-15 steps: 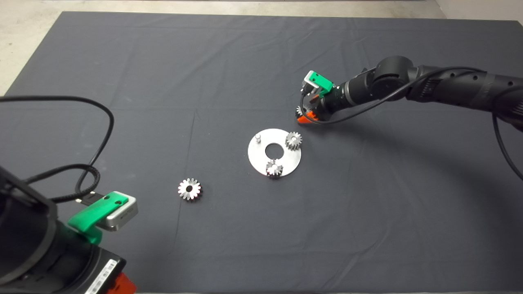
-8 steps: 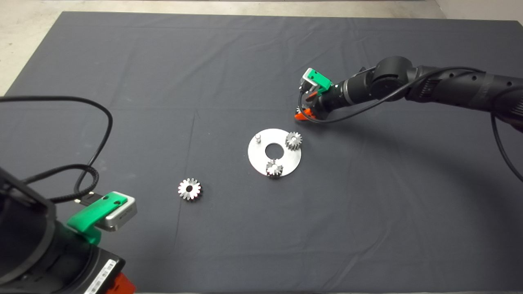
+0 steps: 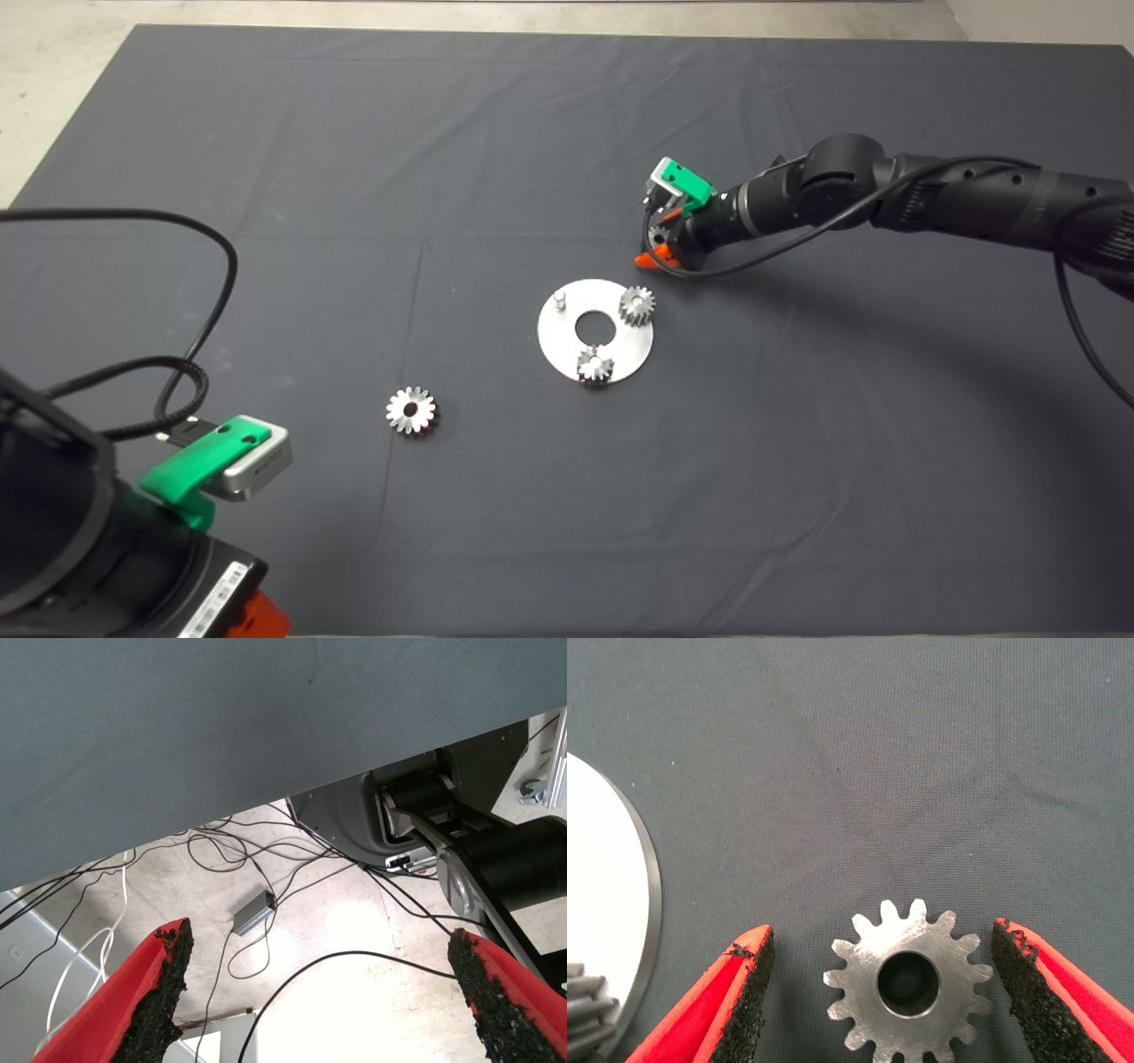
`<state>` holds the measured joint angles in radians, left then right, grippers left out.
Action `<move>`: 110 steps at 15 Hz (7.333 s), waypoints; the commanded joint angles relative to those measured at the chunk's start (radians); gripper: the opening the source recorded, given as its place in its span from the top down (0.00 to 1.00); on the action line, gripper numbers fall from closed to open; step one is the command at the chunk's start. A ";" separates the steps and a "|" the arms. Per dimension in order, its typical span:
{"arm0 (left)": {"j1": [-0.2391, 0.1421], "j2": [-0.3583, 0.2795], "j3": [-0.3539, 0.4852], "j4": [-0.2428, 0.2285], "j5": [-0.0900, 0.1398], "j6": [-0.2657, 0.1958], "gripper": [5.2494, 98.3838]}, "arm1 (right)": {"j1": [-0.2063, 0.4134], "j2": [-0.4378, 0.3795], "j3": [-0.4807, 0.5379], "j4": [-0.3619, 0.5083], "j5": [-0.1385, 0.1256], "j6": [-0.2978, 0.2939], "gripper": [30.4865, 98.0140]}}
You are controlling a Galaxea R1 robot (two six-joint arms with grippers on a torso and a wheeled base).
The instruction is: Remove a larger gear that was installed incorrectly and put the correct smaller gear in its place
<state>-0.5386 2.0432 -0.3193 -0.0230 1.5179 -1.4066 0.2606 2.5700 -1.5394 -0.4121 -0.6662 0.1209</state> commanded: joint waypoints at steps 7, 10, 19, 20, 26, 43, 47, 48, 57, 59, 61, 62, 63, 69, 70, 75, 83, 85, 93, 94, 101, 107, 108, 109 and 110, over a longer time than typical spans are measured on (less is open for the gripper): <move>-0.012 -0.007 -0.004 -0.022 -0.001 0.000 0.27 | 0.014 0.000 -0.033 -0.045 0.005 -0.015 0.59; -0.012 -0.007 -0.004 -0.022 -0.001 0.000 0.27 | 0.013 0.000 -0.033 -0.046 0.005 -0.017 0.63; -0.012 -0.011 -0.004 -0.020 -0.001 0.000 0.27 | 0.008 0.002 -0.028 -0.048 0.005 -0.017 0.78; -0.012 -0.013 -0.004 -0.022 -0.001 0.000 0.27 | 0.008 0.000 -0.029 -0.048 0.005 -0.017 0.81; -0.012 -0.016 -0.004 -0.022 -0.001 0.000 0.27 | 0.014 0.000 -0.020 -0.047 0.006 -0.008 0.83; -0.011 -0.113 -0.007 -0.014 0.022 -0.008 0.27 | 0.184 0.102 -0.028 0.108 -0.206 0.098 0.87; -0.009 -0.111 -0.007 -0.014 0.022 -0.005 0.27 | 0.189 0.140 -0.011 0.110 -0.243 0.135 0.87; -0.009 -0.111 -0.004 -0.014 0.022 -0.002 0.27 | 0.190 0.146 -0.001 0.110 -0.247 0.138 0.87; -0.009 -0.111 -0.001 -0.012 0.024 0.001 0.27 | 0.223 0.138 0.163 0.107 -0.297 0.250 0.88; -0.008 -0.111 0.000 -0.014 0.024 0.001 0.27 | 0.221 0.145 0.206 0.104 -0.299 0.313 0.88; -0.008 -0.111 0.002 -0.012 0.024 0.001 0.27 | 0.221 0.143 0.259 0.099 -0.299 0.335 0.88; -0.008 -0.111 0.002 -0.012 0.024 0.000 0.27 | 0.221 0.143 0.264 0.099 -0.299 0.335 0.88; -0.008 -0.111 0.002 -0.012 0.024 0.000 0.27 | 0.215 0.139 0.263 0.098 -0.291 0.338 0.88; -0.004 -0.109 0.002 -0.012 0.024 0.000 0.27 | 0.160 0.151 0.266 -0.036 -0.286 0.339 0.88; -0.004 -0.109 0.000 -0.012 0.024 0.000 0.27 | 0.152 0.154 0.266 -0.069 -0.286 0.339 0.88; -0.004 -0.109 0.000 -0.012 0.024 0.000 0.27 | 0.128 0.166 0.266 -0.122 -0.286 0.338 0.88; -0.004 -0.108 -0.003 -0.011 0.024 0.000 0.27 | 0.105 0.171 0.266 -0.194 -0.257 0.365 0.88; -0.004 -0.108 -0.003 -0.011 0.024 0.000 0.27 | 0.105 0.169 0.266 -0.195 -0.257 0.365 0.88; -0.003 -0.108 -0.004 -0.011 0.024 0.000 0.27 | 0.094 0.171 0.286 -0.200 -0.257 0.375 0.88; -0.003 -0.108 -0.004 -0.011 0.024 0.000 0.27 | 0.092 0.178 0.286 -0.206 -0.257 0.376 0.88; -0.003 -0.108 -0.007 -0.011 0.024 -0.002 0.27 | 0.069 0.206 0.285 -0.234 -0.259 0.378 0.88; -0.003 -0.108 -0.007 -0.011 0.024 -0.002 0.27 | 0.050 0.209 0.276 -0.270 -0.259 0.379 0.88; -0.002 -0.108 -0.007 -0.011 0.024 -0.002 0.27 | 0.048 0.209 0.276 -0.276 -0.260 0.379 0.88; -0.001 -0.108 -0.007 -0.011 0.024 -0.002 0.27 | 0.046 0.208 0.276 -0.277 -0.262 0.379 0.88; -0.001 -0.108 -0.007 -0.011 0.024 -0.002 0.27 | 0.046 0.207 0.276 -0.277 -0.263 0.381 0.88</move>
<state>-0.5379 1.9362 -0.3274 -0.0225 1.5255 -1.4077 0.2828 2.7734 -1.2674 -0.6504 -0.9431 0.4930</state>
